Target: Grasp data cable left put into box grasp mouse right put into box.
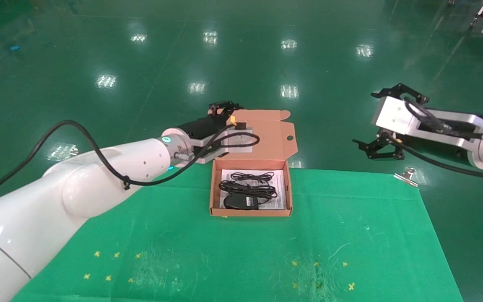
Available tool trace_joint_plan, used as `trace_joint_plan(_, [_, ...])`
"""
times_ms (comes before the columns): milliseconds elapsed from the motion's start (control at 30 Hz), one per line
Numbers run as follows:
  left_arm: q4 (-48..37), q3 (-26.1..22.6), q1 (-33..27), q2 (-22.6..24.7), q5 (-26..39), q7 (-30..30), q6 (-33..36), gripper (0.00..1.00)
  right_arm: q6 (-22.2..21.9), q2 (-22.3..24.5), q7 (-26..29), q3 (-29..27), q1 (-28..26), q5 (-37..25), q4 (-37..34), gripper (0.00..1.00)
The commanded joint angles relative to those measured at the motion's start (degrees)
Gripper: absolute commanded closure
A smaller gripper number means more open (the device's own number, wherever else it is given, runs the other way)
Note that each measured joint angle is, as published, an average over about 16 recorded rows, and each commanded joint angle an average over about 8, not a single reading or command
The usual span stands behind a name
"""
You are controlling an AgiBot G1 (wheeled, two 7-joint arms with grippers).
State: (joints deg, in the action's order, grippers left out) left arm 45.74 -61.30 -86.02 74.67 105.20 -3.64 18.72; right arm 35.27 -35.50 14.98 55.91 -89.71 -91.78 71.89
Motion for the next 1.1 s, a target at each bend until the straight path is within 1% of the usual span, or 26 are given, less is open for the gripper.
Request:
trace_joint_plan(33, [0.1, 0.2, -0.7, 0.0, 0.3, 0.0, -0.9, 0.00, 0.5, 0.2, -0.2, 0.2, -1.1, -1.1, 0.5, 0.00])
trace_joint_plan(100, [0.5, 1.1, -0.7, -0.7, -0.7, 0.3, -0.3, 0.00, 1.4, 0.3, -0.5, -0.2, -1.3, -1.2, 0.7, 0.00])
trace_joint_plan(200, [1.5, 2.6, 0.2, -2.0, -2.9, 0.8, 2.0, 0.00, 3.0, 0.3, -0.6, -1.4, -0.4, 0.4, 0.8, 0.00])
trace_joint_plan(800, [8.8, 14.4, 6.9, -12.4, -19.6, 4.6, 20.0, 0.00, 15.9, 0.3, -1.6, -11.9, 7.4, 13.8, 1.0, 0.00])
trace_joint_plan(1100, [12.9, 21.0, 10.7, -18.3, -29.0, 6.7, 30.1, 0.00, 23.1, 0.4, -2.1, -17.7, 11.7, 21.4, 1.1, 0.00])
